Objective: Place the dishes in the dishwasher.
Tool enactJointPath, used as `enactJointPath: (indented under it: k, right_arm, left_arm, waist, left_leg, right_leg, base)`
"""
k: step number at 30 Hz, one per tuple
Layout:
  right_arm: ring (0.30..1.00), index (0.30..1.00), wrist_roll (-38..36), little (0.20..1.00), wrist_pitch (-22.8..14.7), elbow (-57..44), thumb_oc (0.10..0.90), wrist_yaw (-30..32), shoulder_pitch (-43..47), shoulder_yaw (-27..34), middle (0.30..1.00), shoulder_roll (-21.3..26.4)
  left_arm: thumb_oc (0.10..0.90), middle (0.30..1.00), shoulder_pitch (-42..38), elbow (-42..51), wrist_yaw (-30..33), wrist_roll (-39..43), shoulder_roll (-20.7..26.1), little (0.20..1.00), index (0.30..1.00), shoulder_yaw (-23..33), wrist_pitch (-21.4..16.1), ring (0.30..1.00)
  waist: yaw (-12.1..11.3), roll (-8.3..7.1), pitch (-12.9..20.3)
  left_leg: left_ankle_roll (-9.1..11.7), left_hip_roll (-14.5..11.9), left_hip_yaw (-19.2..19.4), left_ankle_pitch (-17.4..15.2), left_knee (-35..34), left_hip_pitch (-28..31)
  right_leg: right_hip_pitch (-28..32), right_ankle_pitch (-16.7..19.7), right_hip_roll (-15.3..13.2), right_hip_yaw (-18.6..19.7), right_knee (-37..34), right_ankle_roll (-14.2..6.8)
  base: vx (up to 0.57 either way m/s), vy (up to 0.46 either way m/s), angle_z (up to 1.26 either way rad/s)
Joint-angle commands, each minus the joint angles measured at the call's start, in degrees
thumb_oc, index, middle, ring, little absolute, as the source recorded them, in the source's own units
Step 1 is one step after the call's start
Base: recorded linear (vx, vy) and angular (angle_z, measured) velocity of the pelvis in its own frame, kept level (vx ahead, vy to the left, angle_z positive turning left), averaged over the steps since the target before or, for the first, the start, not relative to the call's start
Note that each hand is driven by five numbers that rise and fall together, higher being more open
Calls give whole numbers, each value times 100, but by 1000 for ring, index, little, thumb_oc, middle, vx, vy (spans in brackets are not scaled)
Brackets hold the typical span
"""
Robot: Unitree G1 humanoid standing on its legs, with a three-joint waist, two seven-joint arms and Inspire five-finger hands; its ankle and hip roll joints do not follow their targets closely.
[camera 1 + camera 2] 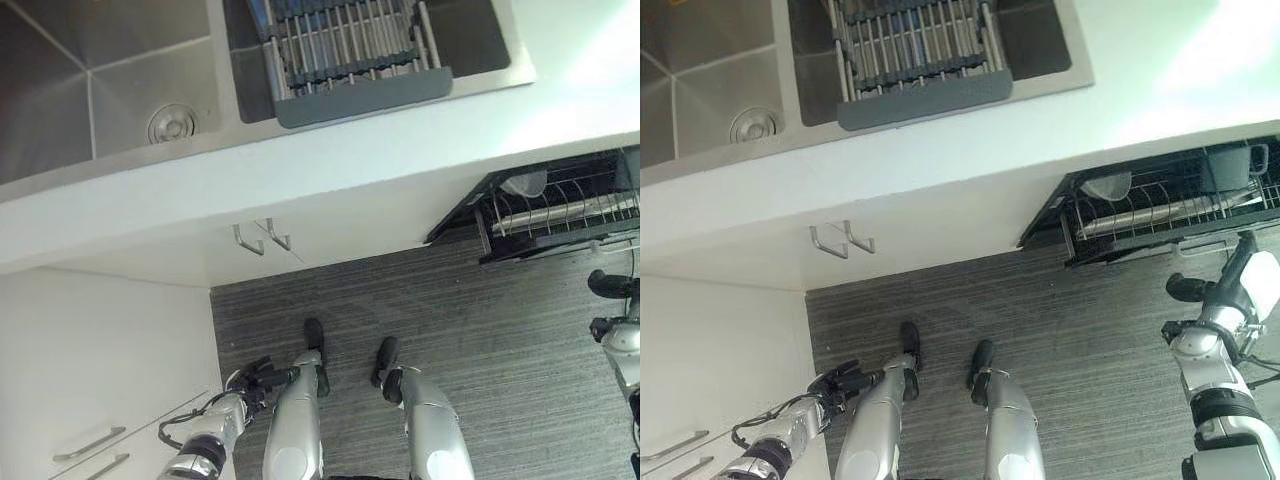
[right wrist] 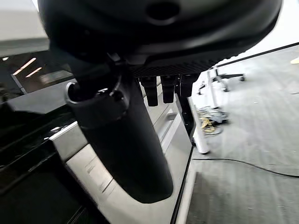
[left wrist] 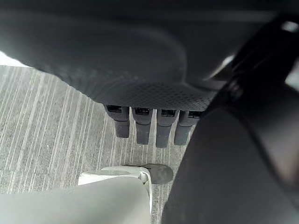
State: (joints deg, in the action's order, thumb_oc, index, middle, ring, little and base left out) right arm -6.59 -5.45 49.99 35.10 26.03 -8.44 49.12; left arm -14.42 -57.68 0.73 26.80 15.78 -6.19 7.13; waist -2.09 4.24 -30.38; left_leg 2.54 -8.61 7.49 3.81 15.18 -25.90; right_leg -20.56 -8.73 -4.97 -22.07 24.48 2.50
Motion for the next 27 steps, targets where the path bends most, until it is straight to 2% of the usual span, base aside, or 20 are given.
enactJointPath:
  k: [1,6,9,10,11,12,13,17,21,22,23,27]
  right_arm:
    - [900,900,827,900,-891,-651,800,117,897,-319,900,596]
    - [900,900,735,900,-827,-498,800,26,1666,-716,900,766]
    - [900,900,775,900,-872,-407,800,-50,2390,-1046,900,787]
    - [900,900,784,900,-875,-399,800,-51,2420,-1068,900,784]
    - [900,900,862,900,-804,-368,800,-69,2639,-1176,900,773]
    - [900,900,884,900,-782,-352,800,-68,2698,-1223,900,768]
    - [900,900,951,900,-726,-270,800,-28,3052,-1440,900,804]
    - [900,900,869,900,-675,-139,800,-64,3680,-1709,900,859]
    - [900,900,781,900,-546,-203,800,-236,3635,-1773,900,715]
    - [900,900,476,900,-662,-261,800,-316,3326,-1630,900,554]
    - [900,900,460,900,-677,-281,800,-330,3263,-1597,900,530]
    - [900,900,342,900,-1046,-895,800,-494,1554,-936,900,-314]
  left_arm:
    - [800,900,659,-238,249,-226,481,900,900,-301,232,900]
    - [800,900,753,-310,211,-298,635,900,900,-228,174,900]
    - [800,900,834,-346,168,-306,745,900,900,-173,131,900]
    - [800,900,836,-346,166,-309,745,900,900,-164,131,900]
    - [800,900,841,-357,145,-352,765,900,900,-169,107,900]
    - [800,900,851,-358,144,-373,768,900,900,-173,106,900]
    - [800,900,882,-347,137,-482,808,900,900,-176,49,900]
    - [800,900,1038,-417,56,-368,890,900,900,-200,-79,900]
    - [800,900,1122,-379,9,-467,868,900,900,-167,-263,900]
    - [800,900,1195,-335,4,-263,812,900,900,-130,-510,900]
    - [800,900,1205,-324,-8,-226,805,900,900,-123,-528,900]
    - [800,900,1287,-38,-107,111,484,900,900,30,-626,900]
  waist:
    - [-332,-238,388]
    - [-610,-355,408]
    - [-858,-442,420]
    - [-856,-443,417]
    - [-936,-370,424]
    - [-943,-450,428]
    - [-1076,-408,438]
    - [-1247,-445,474]
    - [-1331,-491,493]
    - [-1338,-507,522]
    - [-1339,-508,527]
    - [-1160,-510,642]
  left_leg:
    - [138,-44,167,-938,201,61]
    - [197,-28,-33,-838,201,-136]
    - [190,102,-287,-808,201,-222]
    - [189,107,-294,-809,201,-222]
    - [154,61,-362,-685,201,-321]
    - [185,150,-379,-800,201,-253]
    - [149,135,-489,-671,201,-367]
    - [156,270,-645,-666,201,-396]
    - [147,316,-672,-686,201,-349]
    - [148,310,-678,-714,201,-291]
    - [148,309,-676,-719,201,-277]
    - [157,251,-575,-785,201,-7]
  right_leg:
    - [213,-935,67,345,438,-480]
    - [332,-1055,184,246,532,-412]
    - [444,-1127,289,219,569,-346]
    - [449,-1129,291,218,568,-345]
    - [412,-1008,373,129,554,-284]
    - [482,-1132,327,205,560,-328]
    - [488,-1028,422,105,533,-254]
    - [657,-1052,516,72,447,-219]
    - [857,-1033,549,50,272,-213]
    - [1006,-1019,565,29,141,-215]
    - [1034,-1014,568,27,113,-217]
    - [1542,-890,535,49,-390,-278]
  base:
    - [156,-96,14]
    - [164,-80,17]
    - [172,-57,18]
    - [62,-27,-1]
    - [66,-24,3]
    - [63,-54,9]
    - [141,-71,17]
    - [94,-7,9]
    - [9,12,2]
    - [-10,38,4]
    - [-9,92,5]
    - [-18,125,9]
